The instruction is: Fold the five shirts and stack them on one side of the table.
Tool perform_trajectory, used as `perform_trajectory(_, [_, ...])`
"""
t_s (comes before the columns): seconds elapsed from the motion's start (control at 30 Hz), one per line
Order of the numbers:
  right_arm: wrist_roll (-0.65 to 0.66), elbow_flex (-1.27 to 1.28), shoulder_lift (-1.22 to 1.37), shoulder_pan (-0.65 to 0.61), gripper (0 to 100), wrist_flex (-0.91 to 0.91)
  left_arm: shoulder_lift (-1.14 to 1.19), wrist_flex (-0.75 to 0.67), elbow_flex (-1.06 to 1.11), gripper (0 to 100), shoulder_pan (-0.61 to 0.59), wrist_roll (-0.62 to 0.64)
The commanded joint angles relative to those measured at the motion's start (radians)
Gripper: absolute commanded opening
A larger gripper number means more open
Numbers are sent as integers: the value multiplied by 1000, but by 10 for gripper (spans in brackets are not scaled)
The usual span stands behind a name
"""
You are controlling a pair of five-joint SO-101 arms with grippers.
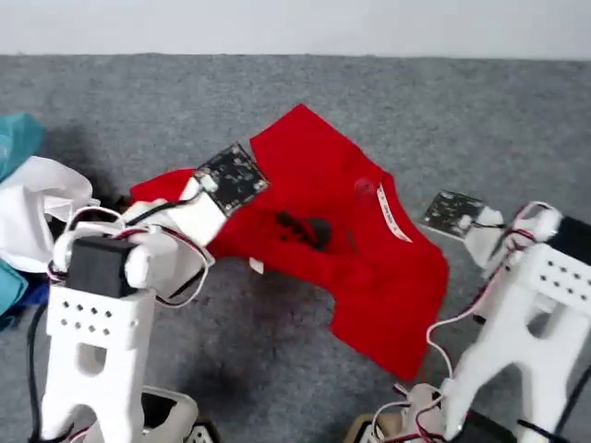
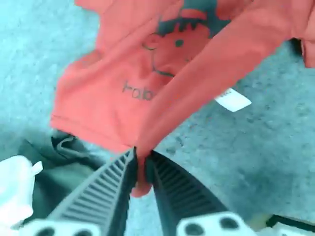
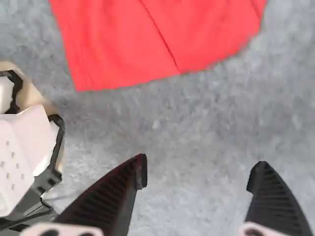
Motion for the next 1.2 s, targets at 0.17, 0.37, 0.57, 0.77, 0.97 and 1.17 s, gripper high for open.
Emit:
perform_trajectory(0.17, [-249,-103,148,-153,329,-39,-21,28,91,13,-18,-6])
perform_trajectory(0.37, [-290,-157,246,-177,329,-42,-25,26,101,122,-52,123])
perform_trajectory(0.57, [-321,-253,367,-200,329,-157,-15,26,-33,193,-60,207])
perform_trajectory(0.77, [-651,-448,503,-232,329,-331,-25,26,-206,142,-64,213])
perform_trajectory(0.97, [-735,-600,710,-383,329,-404,-25,26,-269,100,-117,213])
perform_trajectory(1.17, [-736,-925,967,-460,329,-404,-25,26,-292,101,-367,213])
